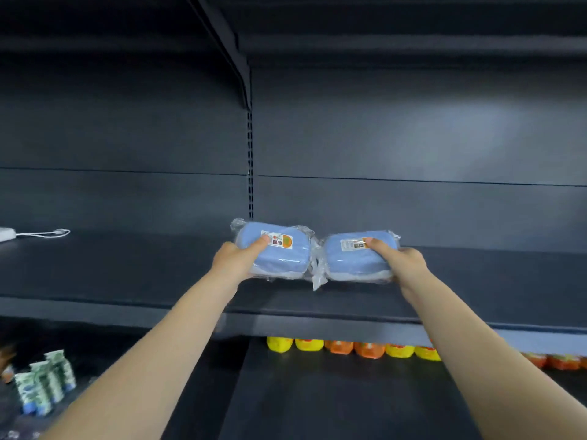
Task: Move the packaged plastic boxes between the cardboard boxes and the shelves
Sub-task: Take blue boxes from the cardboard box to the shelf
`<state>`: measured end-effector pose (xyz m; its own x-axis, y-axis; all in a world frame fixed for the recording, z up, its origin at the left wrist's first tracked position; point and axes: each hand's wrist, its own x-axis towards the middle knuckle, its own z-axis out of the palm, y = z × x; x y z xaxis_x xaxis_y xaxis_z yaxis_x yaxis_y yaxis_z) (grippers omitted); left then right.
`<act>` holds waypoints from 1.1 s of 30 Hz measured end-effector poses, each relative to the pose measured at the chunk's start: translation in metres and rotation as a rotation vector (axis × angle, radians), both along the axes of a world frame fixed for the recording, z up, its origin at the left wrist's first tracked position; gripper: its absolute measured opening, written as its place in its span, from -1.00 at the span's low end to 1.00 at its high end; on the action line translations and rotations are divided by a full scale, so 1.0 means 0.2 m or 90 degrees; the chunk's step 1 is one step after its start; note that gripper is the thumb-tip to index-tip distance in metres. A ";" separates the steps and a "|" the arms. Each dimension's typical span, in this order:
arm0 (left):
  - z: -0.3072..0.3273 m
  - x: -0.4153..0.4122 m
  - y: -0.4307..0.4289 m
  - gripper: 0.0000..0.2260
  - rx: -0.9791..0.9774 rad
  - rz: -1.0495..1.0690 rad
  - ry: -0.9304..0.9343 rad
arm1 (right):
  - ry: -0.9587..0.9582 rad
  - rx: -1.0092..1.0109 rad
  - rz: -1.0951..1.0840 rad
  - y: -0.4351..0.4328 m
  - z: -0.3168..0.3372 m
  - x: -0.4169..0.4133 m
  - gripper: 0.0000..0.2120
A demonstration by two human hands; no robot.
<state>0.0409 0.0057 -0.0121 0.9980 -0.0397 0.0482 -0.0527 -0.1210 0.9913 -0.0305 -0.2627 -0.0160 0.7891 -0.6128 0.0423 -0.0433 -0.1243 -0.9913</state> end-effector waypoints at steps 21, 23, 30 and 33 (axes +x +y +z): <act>-0.09 1.04 -0.11 -0.39 0.458 0.009 -0.276 | 0.131 -0.577 -0.059 -0.01 -0.07 0.92 -0.43; -0.08 1.04 -0.11 -0.53 0.472 -0.064 -0.325 | 0.112 -0.611 0.036 -0.03 -0.07 0.90 -0.49; -0.10 1.13 -0.11 -0.77 0.501 -0.181 -0.346 | 0.127 -0.663 0.085 -0.05 -0.08 0.95 -0.50; -0.13 1.17 -0.15 -0.77 0.503 -0.142 -0.371 | 0.127 -0.647 0.067 -0.04 -0.09 1.01 -0.49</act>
<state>0.2741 -0.0242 -0.0379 0.7932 -0.4540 0.4058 -0.6053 -0.6608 0.4439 0.1708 -0.2710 -0.0344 0.8862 -0.2887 0.3623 -0.1354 -0.9094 -0.3933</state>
